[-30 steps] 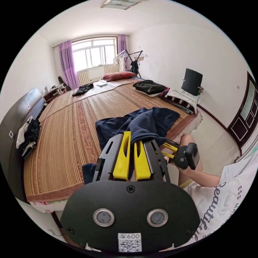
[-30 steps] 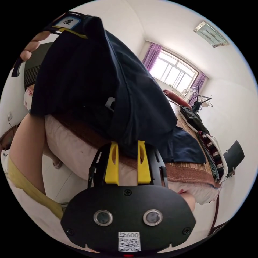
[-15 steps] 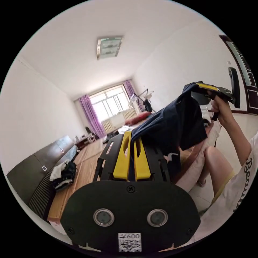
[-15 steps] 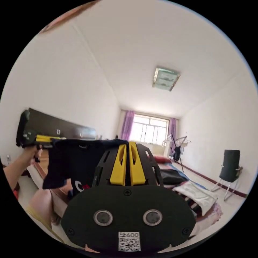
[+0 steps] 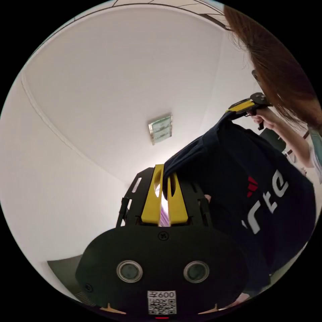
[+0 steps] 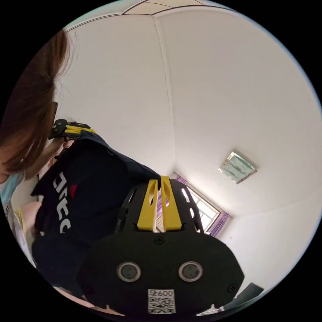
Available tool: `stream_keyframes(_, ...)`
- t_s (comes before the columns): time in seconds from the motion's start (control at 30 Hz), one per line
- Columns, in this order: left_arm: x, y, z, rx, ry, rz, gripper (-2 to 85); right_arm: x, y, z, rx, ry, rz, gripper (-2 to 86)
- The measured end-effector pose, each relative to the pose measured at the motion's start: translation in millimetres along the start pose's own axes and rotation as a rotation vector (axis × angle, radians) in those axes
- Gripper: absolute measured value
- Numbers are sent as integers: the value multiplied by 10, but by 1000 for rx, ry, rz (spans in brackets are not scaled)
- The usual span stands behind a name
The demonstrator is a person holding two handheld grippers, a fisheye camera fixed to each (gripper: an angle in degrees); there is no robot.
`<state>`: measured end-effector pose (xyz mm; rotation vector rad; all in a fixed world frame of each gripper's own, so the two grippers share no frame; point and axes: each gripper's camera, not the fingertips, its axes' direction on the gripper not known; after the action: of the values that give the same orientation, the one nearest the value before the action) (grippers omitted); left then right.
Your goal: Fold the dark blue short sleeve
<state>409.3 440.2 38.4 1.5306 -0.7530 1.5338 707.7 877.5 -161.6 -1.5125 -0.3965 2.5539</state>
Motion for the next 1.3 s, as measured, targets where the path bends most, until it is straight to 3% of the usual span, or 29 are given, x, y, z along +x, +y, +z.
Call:
stream_keyframes(0.2, 73, -426, 515, -61, 54, 26, 3, 231, -241, 634, -66, 22, -92, -8)
stream_keyframes(0.37, 488, -81, 1398, -241, 206, 64, 5, 278, 449, 1874, -260, -170, -21, -8)
stream_keyframes(0.43, 798, 147, 1902, -328, 231, 145, 7, 171, 748, 2469, -356, -161, -37, -8)
stream_keyframes(0.53, 1735, 679, 3232, -545, 167, 574, 12, -127, 1139, 3536, -424, -16, -156, -7)
stream_keyframes(0.6, 2114, 915, 3853, -600, 47, 728, 15, -206, 1328, 4243, -460, 59, -118, -6)
stream_keyframes(0.67, 2387, 1129, 4329, -595, -107, 759, 21, -283, 1729, 5134, -542, 116, -9, -1)
stream_keyframes(0.73, 2694, 1577, 4823, -604, -81, 676, 46, -394, 2248, 5796, -642, 132, 84, 11)
stream_keyframes(0.77, 2782, 1747, 4977, -659, -30, 649, 59, -531, 2712, 6243, -769, 97, 117, 31)
stream_keyframes(0.83, 3218, 2602, 5549, -1013, 231, 598, 93, -822, 3541, 6772, -999, 1, 157, 64)
stream_keyframes(0.87, 3318, 2835, 5646, -1106, 254, 587, 94, -1072, 4119, 6941, -1106, -85, 173, 69)
stream_keyframes(0.9, 3455, 3254, 5738, -1225, 231, 540, 95, -1199, 4396, 6971, -1144, -120, 181, 68)
stream_keyframes(1.0, 3558, 3998, 5512, -1187, 265, 330, 109, -1781, 5562, 6754, -1246, -301, 245, 65)
stream_keyframes(1.03, 3566, 4146, 5461, -1222, 304, 277, 113, -1998, 5921, 6522, -1276, -442, 302, 70)
stream_keyframes(1.13, 3698, 4867, 4893, -1449, 713, -2, 111, -2326, 6404, 5621, -1236, -716, 540, 64)
stream_keyframes(1.23, 3719, 5099, 4330, -1455, 806, -142, 97, -2476, 6507, 4795, -1141, -770, 726, 37)
stream_keyframes(1.3, 3609, 5176, 3868, -1346, 694, -292, 82, -2668, 6567, 4556, -1131, -753, 681, 11)
